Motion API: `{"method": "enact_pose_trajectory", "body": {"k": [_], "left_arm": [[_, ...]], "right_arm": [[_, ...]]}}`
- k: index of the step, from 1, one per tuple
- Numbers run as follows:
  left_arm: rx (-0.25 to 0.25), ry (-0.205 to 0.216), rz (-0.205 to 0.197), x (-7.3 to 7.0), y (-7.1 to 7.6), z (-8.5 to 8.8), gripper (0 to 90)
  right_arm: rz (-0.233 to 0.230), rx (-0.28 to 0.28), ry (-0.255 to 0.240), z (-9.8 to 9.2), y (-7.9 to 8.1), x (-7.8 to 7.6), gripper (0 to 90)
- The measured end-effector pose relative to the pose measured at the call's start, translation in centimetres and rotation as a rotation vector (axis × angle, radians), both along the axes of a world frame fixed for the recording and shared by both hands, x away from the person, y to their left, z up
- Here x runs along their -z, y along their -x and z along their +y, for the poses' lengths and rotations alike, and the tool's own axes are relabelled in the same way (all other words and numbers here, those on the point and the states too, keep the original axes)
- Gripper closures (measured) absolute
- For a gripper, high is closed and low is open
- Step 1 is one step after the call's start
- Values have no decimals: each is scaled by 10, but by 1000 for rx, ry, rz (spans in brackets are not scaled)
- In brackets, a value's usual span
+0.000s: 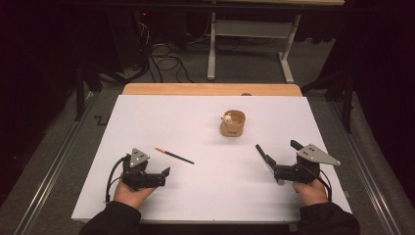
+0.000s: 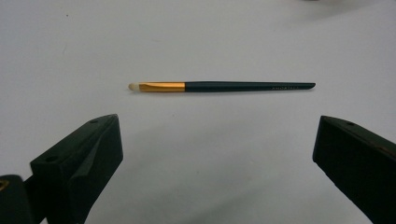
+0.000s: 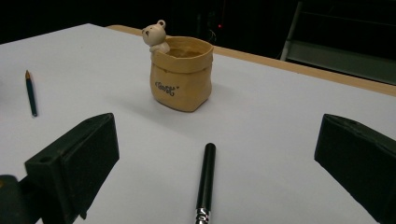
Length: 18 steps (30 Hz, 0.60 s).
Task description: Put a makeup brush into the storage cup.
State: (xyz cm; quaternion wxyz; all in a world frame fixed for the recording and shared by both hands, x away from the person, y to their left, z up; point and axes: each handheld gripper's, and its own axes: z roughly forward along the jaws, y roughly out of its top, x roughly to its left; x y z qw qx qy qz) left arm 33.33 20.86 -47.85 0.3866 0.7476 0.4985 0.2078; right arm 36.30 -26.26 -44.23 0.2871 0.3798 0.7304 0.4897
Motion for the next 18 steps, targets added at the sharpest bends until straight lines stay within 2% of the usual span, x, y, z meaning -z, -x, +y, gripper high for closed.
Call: {"method": "enact_pose_trajectory", "body": {"k": [15,18], "left_arm": [[-1,-3,34,3,-2,-1,27],[-3,-2,43,3,-2,-1,28]], "right_arm": [[5,1,2,1,0,0,4],[2,-8,18,1,0,2,3]]}}
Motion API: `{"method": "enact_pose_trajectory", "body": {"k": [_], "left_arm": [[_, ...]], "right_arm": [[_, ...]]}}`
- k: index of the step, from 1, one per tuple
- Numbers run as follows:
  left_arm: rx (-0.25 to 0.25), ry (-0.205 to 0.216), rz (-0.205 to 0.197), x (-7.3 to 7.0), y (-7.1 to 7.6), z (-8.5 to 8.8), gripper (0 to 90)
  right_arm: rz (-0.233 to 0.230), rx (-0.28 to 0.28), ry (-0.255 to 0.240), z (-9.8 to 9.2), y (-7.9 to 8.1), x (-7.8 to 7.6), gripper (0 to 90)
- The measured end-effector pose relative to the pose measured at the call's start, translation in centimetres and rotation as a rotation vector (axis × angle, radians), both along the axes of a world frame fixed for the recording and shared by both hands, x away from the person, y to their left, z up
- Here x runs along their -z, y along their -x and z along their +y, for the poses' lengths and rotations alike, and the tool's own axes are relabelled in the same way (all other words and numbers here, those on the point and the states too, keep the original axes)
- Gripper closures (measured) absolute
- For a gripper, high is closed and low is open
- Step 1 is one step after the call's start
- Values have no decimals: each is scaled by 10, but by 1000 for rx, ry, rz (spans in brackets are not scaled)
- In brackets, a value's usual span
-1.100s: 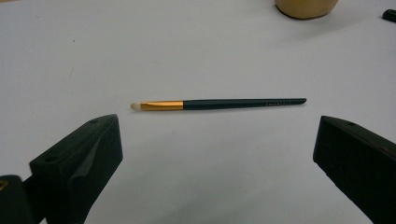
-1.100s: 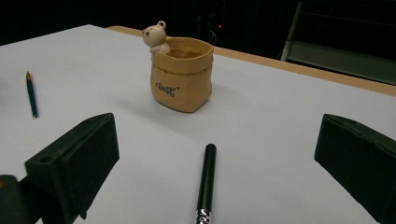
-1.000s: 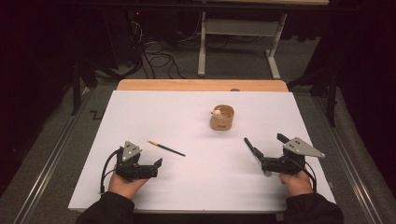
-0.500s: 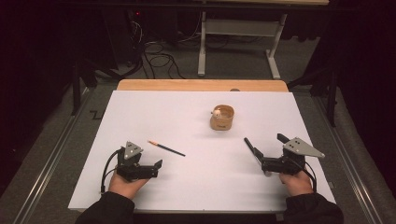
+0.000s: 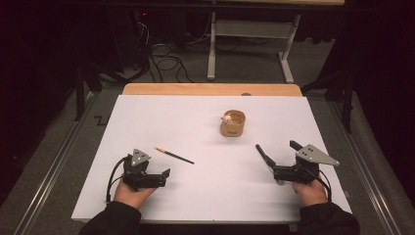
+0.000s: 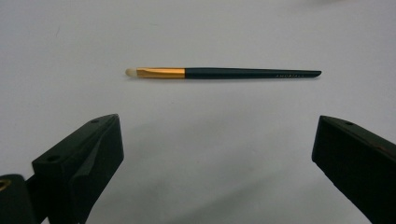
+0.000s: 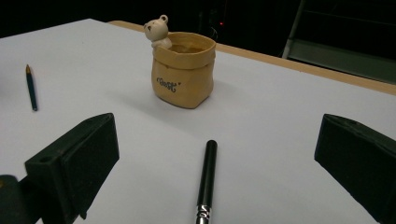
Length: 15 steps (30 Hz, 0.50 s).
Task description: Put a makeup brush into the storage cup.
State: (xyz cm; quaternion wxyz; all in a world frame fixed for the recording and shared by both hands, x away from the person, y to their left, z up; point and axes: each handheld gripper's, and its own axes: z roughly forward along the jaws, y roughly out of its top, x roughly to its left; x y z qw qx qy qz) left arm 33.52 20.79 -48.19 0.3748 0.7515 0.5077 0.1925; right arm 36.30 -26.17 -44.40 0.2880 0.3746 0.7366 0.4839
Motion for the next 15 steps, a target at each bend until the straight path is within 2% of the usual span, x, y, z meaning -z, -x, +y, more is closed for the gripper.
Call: {"method": "enact_pose_trajectory", "body": {"k": [4,10,15], "left_arm": [[-1,0,13,1,0,0,31],[0,-4,28,2,-1,0,39],[-4,-17,41,1,-1,-3,49]], "right_arm": [[3,1,-3,-1,1,0,4],[12,-15,20,-5,7,5,3],[11,-11,7,-7,8,4,3]]}}
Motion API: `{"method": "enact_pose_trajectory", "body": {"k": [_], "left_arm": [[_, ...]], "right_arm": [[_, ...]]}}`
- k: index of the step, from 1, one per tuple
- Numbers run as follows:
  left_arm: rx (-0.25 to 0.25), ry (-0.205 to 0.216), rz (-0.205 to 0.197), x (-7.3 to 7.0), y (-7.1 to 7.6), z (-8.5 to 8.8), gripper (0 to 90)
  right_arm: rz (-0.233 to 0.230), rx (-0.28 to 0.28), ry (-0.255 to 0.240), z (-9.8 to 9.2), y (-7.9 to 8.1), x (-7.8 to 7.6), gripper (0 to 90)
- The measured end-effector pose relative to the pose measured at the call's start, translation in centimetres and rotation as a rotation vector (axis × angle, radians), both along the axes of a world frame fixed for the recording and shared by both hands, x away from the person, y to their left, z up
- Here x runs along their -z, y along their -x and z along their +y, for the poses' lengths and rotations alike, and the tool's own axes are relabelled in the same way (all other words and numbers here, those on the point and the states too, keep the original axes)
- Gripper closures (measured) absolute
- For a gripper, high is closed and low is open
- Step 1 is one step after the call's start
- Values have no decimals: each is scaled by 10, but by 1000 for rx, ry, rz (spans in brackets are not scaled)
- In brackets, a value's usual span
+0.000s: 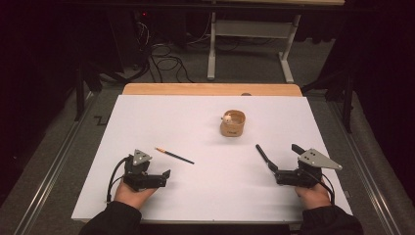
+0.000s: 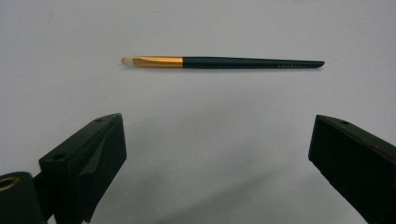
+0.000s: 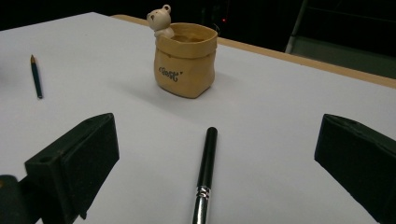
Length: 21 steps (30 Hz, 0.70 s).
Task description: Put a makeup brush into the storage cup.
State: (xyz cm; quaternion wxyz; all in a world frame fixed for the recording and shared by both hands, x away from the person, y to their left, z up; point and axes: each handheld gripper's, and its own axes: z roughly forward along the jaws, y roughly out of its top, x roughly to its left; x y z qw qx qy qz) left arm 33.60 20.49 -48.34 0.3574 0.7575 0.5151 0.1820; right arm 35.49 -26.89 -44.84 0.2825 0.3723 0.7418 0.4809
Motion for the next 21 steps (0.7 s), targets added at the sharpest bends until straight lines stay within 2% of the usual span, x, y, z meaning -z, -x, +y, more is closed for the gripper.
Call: {"method": "enact_pose_trajectory", "body": {"k": [3,7,9,10,11,13,15,18,20,21], "left_arm": [[-5,-6,25,0,-1,-1,51],[-14,-18,32,-1,-3,-1,51],[-10,-23,86,-2,-7,-2,52],[-10,-23,86,-2,-7,-2,52],[-3,-29,112,-4,-9,-2,52],[-4,-28,122,-5,-10,-2,54],[10,-43,165,-9,-15,-4,55],[21,-57,204,-13,-19,-7,55],[20,-69,215,-13,-20,-9,57],[25,-91,250,-13,-23,-11,57]], "right_arm": [[10,-2,4,2,-1,1,3],[13,5,-8,0,0,2,3],[14,10,-13,-1,0,2,3],[14,10,-13,-1,0,2,3],[16,10,-19,-2,-1,2,3],[17,13,-18,-2,-1,2,3],[19,12,-18,-2,-1,2,4],[21,12,-19,-2,-1,2,3],[22,13,-21,-2,-1,2,4],[20,12,-22,-2,-1,2,4]]}}
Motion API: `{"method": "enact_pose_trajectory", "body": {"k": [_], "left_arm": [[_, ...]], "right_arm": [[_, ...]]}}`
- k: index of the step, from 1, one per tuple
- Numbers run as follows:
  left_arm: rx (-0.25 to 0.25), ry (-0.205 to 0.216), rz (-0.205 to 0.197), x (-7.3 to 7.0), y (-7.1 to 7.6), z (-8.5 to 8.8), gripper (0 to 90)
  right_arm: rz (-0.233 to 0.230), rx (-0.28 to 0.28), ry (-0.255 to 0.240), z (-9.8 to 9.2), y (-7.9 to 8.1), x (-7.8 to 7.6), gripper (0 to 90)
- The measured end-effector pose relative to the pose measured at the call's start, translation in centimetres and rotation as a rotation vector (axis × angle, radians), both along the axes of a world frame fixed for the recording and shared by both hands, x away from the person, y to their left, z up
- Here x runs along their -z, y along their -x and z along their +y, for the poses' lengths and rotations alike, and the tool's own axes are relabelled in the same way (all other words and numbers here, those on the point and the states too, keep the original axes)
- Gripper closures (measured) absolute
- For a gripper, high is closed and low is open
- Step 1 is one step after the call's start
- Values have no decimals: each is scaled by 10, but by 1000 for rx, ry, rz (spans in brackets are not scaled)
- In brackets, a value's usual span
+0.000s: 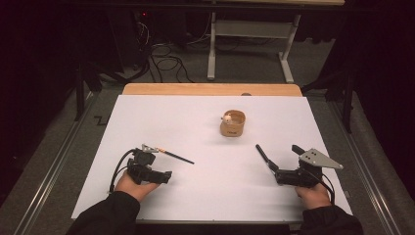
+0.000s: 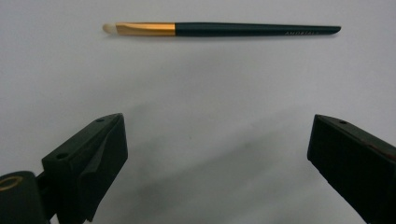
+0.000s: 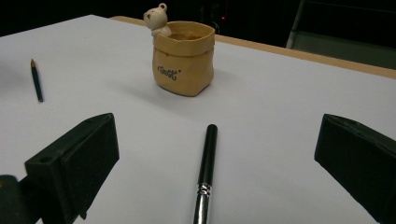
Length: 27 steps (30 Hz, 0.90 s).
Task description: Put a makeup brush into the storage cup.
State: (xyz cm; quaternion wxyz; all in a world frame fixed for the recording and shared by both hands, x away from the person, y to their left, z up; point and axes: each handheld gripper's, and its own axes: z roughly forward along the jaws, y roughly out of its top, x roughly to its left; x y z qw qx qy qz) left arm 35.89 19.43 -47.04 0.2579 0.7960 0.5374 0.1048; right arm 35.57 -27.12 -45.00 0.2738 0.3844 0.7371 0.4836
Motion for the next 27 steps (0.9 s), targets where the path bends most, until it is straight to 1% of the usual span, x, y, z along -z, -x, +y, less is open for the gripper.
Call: {"method": "enact_pose_trajectory", "body": {"k": [2,3,6,7,8,13,16,17,18,19,20,22,26,27], "left_arm": [[-1,-8,32,-1,-3,-1,56],[-1,-8,32,-1,-3,-1,56],[-4,-17,62,-3,-6,-1,57],[-3,-21,72,-3,-7,-1,57],[-8,-23,97,-4,-10,-1,57],[-5,-38,153,-10,-16,-3,69],[-28,-20,195,-12,-20,-3,92],[-28,-20,195,-12,-20,-3,101],[-36,-19,224,-13,-23,-3,110],[-42,-15,239,-13,-25,-3,115],[-42,-15,239,-13,-25,-3,122],[-54,4,275,-14,-30,-5,137],[-54,-15,315,-15,-37,-11,157],[-54,-15,315,-15,-37,-11,156]], "right_arm": [[0,1,-3,0,0,0,3],[0,1,-3,0,0,0,3],[1,-2,-8,0,1,0,3],[8,2,-14,0,2,-1,3],[3,-2,-11,0,1,-1,3],[7,-1,-20,0,1,-1,3],[9,-4,-23,0,1,-1,4],[9,-4,-23,0,1,-1,4],[3,-9,-18,0,0,-1,3],[5,-11,-21,1,1,-1,3],[5,-11,-21,1,1,-1,3],[6,-12,-25,0,1,-1,4],[14,-11,-30,0,1,-1,3],[14,-11,-30,0,1,-1,3]]}}
